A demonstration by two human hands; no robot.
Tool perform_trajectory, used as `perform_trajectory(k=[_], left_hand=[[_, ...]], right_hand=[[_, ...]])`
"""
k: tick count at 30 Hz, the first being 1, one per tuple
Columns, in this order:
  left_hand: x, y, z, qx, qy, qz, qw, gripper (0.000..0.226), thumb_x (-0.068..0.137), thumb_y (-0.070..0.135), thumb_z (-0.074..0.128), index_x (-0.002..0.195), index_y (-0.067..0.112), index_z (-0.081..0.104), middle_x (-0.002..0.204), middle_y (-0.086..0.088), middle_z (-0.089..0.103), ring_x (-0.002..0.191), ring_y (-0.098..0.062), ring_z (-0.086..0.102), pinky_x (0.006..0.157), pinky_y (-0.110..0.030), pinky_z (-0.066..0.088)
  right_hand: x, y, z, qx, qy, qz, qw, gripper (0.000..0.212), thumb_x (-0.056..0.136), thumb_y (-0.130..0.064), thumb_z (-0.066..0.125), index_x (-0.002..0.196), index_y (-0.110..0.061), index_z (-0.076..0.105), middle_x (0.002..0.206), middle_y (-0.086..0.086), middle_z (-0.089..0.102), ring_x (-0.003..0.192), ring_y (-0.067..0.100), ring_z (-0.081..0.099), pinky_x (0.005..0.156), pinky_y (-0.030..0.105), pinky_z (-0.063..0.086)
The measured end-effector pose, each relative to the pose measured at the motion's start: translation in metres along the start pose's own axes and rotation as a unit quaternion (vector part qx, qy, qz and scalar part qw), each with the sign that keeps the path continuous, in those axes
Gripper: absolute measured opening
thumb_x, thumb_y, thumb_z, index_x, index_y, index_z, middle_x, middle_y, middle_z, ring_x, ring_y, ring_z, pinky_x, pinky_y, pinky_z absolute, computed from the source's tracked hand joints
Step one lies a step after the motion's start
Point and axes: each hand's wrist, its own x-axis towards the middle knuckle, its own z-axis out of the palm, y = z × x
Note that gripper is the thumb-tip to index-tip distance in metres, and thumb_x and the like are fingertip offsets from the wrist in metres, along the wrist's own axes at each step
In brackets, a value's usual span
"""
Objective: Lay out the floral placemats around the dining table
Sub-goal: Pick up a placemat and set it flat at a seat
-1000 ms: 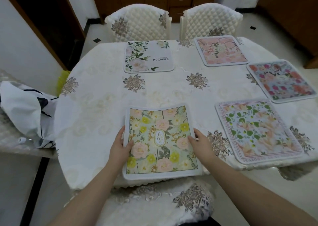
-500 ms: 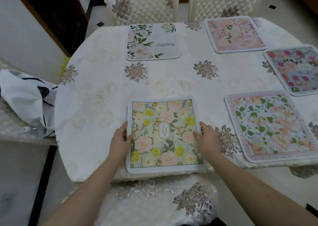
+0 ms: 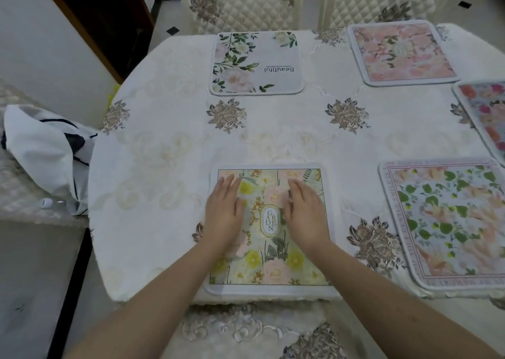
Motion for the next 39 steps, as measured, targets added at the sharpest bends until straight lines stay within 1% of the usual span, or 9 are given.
perform_trajectory(k=[4,8,11,15,18,23,26,31,39], left_hand=[[0.036,0.007,0.019,0.074,-0.06,0.035,0.995,0.052,0.105,0.024,0.032,0.156,0.018,0.025,0.165,0.001,0.016,0.153,-0.017,0.004,0.122,-0.035,0.005],[0.042,-0.003,0.034,0.205,-0.117,0.108,0.966,0.055,0.106,0.037,0.017,0.159,0.021,0.01,0.166,0.005,0.002,0.153,-0.012,-0.004,0.123,-0.035,-0.003],[0.04,-0.012,0.038,0.236,-0.11,0.13,0.957,0.061,0.102,0.044,0.005,0.158,0.02,0.005,0.165,0.006,-0.002,0.152,-0.01,-0.008,0.123,-0.037,-0.005],[0.05,-0.018,0.038,0.246,-0.133,0.173,0.944,0.062,0.102,0.046,0.004,0.157,0.019,-0.001,0.166,0.004,-0.005,0.151,-0.008,-0.013,0.123,-0.036,-0.005],[0.056,-0.017,0.034,0.234,-0.136,0.157,0.95,0.064,0.1,0.05,0.001,0.157,0.022,-0.005,0.164,0.007,-0.01,0.149,-0.006,-0.017,0.122,-0.033,-0.011],[0.053,-0.015,0.035,0.214,-0.114,0.106,0.964,0.065,0.096,0.054,-0.003,0.157,0.031,-0.004,0.164,0.012,-0.012,0.15,-0.007,-0.015,0.121,-0.033,-0.013],[0.055,-0.016,0.035,0.22,-0.112,0.102,0.964,0.068,0.095,0.057,-0.002,0.157,0.032,-0.005,0.164,0.012,-0.014,0.149,-0.006,-0.017,0.121,-0.035,-0.013],[0.058,-0.019,0.036,0.212,-0.107,0.091,0.967,0.066,0.097,0.058,0.007,0.155,0.031,-0.01,0.163,0.011,-0.013,0.149,-0.006,-0.017,0.121,-0.033,-0.013],[0.055,-0.019,0.038,0.203,-0.083,0.076,0.973,0.069,0.096,0.057,0.007,0.157,0.028,-0.005,0.163,0.01,-0.011,0.149,-0.006,-0.014,0.118,-0.027,-0.018]], right_hand=[[0.038,-0.017,0.024,-0.062,-0.041,-0.047,0.996,0.051,0.106,-0.025,0.031,0.153,-0.005,0.027,0.16,0.014,0.027,0.148,0.029,0.023,0.122,0.041,0.017],[0.053,-0.012,0.046,-0.104,-0.075,-0.066,0.99,0.056,0.106,-0.034,0.019,0.157,-0.012,0.014,0.165,0.005,0.009,0.153,0.021,0.003,0.123,0.037,0.001],[0.05,-0.005,0.055,-0.124,-0.058,-0.076,0.988,0.058,0.104,-0.038,0.012,0.157,-0.015,0.014,0.165,0.002,0.008,0.153,0.018,0.001,0.123,0.038,-0.002],[0.051,-0.004,0.056,-0.14,-0.067,-0.081,0.985,0.062,0.1,-0.04,0.002,0.158,-0.018,0.006,0.166,-0.002,0.001,0.152,0.018,-0.005,0.123,0.041,-0.005],[0.053,-0.004,0.055,-0.131,-0.071,-0.082,0.985,0.059,0.103,-0.039,0.01,0.158,-0.019,0.004,0.166,-0.002,-0.002,0.152,0.017,-0.008,0.123,0.041,-0.007],[0.056,-0.002,0.052,-0.107,-0.072,-0.069,0.989,0.06,0.103,-0.042,0.022,0.158,-0.024,0.008,0.166,-0.004,0.001,0.152,0.015,-0.007,0.122,0.045,-0.008],[0.058,-0.001,0.05,-0.115,-0.07,-0.068,0.989,0.061,0.101,-0.046,0.021,0.158,-0.027,0.009,0.166,-0.005,0.002,0.152,0.015,-0.006,0.121,0.045,-0.011],[0.058,0.003,0.05,-0.11,-0.064,-0.046,0.991,0.064,0.1,-0.052,0.02,0.158,-0.029,0.008,0.166,-0.003,0.0,0.152,0.017,-0.005,0.122,0.047,-0.008],[0.059,0.035,0.037,-0.111,-0.037,-0.034,0.992,0.066,0.101,-0.055,0.022,0.158,-0.025,0.01,0.166,0.003,0.004,0.153,0.017,-0.001,0.123,0.037,-0.001]])
